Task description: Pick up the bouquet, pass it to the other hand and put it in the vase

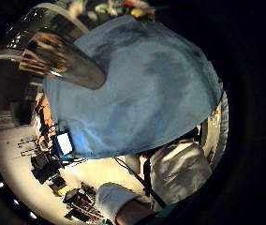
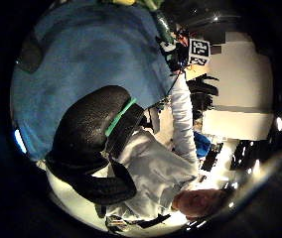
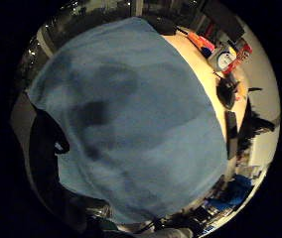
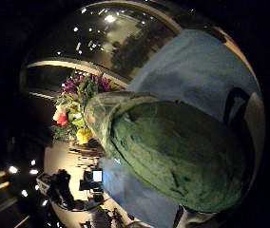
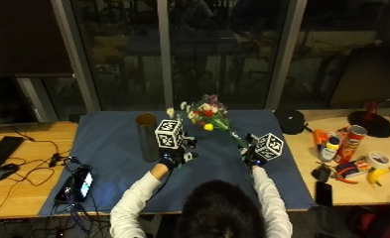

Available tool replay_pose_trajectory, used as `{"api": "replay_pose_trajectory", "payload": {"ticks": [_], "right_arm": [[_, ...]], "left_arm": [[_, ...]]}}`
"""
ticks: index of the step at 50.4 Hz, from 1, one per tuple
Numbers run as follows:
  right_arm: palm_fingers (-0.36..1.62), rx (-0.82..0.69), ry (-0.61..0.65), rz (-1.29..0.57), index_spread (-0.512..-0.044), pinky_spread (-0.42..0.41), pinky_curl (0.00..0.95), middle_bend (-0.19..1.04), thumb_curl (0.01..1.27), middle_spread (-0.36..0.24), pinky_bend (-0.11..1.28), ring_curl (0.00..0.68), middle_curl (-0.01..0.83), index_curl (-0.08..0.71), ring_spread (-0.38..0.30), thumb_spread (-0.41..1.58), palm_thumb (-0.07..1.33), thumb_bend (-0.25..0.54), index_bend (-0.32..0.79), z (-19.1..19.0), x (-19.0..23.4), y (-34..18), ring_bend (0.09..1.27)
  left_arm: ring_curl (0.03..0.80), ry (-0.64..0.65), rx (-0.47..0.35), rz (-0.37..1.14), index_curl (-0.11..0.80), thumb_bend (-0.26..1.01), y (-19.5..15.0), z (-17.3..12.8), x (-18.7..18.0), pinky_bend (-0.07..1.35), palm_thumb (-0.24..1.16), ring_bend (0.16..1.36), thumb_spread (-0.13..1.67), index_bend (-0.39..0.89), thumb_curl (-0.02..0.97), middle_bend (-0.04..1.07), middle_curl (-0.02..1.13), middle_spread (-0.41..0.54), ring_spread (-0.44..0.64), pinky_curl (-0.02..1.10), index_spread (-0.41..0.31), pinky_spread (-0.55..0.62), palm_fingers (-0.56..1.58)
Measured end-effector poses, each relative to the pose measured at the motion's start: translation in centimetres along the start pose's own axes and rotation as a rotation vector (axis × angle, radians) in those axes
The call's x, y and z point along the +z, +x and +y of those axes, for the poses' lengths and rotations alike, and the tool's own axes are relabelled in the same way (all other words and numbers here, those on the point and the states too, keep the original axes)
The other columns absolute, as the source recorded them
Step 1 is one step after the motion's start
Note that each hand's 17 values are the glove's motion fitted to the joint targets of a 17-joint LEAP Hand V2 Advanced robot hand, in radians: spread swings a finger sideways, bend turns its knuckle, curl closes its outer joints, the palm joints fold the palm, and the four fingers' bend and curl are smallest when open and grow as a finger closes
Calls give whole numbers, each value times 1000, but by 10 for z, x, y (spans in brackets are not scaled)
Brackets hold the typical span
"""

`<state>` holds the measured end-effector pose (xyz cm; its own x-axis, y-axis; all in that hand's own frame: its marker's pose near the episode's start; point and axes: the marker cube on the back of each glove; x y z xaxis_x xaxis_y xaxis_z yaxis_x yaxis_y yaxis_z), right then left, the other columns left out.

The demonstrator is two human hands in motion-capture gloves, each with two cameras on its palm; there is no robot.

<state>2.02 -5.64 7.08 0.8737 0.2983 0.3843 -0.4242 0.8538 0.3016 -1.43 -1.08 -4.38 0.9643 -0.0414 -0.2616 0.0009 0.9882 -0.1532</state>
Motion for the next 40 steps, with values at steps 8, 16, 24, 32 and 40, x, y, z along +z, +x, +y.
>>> {"api": "replay_pose_trajectory", "payload": {"ticks": [8,16,24,32,40], "right_arm": [[1475,135,-113,-283,-219,-268,471,712,471,-184,613,559,636,516,-201,759,929,-21,458,18,-29,-42,886],[1443,40,-136,-618,-218,-264,481,758,542,-176,641,566,645,539,-194,629,979,-10,473,28,-40,-94,921],[1423,-54,-83,-762,-216,-263,484,784,594,-171,649,569,647,555,-189,539,1001,-25,487,35,-40,-129,943],[1408,-112,-55,-896,-217,-263,486,799,634,-168,663,569,645,564,-187,464,990,-33,483,38,-23,-153,961],[1403,-117,-90,-977,-218,-261,487,808,667,-167,668,567,642,571,-187,417,983,-32,482,48,-4,-173,969]], "left_arm": [[273,146,5,126,191,-22,2,-14,-31,583,189,637,1083,93,281,205,351,357,440,360,132,377,29],[275,275,2,264,184,-21,8,-41,-49,596,192,653,1072,109,282,207,353,369,441,359,152,376,27],[278,279,22,456,182,-22,22,-62,-60,601,206,664,1057,110,287,210,355,373,433,356,165,374,27],[285,272,66,780,180,-21,37,-89,-70,535,238,700,1003,116,302,262,367,344,408,334,172,386,64],[286,296,296,1024,198,-24,68,-97,-77,485,277,696,945,142,320,275,375,312,387,321,161,395,92]]}}
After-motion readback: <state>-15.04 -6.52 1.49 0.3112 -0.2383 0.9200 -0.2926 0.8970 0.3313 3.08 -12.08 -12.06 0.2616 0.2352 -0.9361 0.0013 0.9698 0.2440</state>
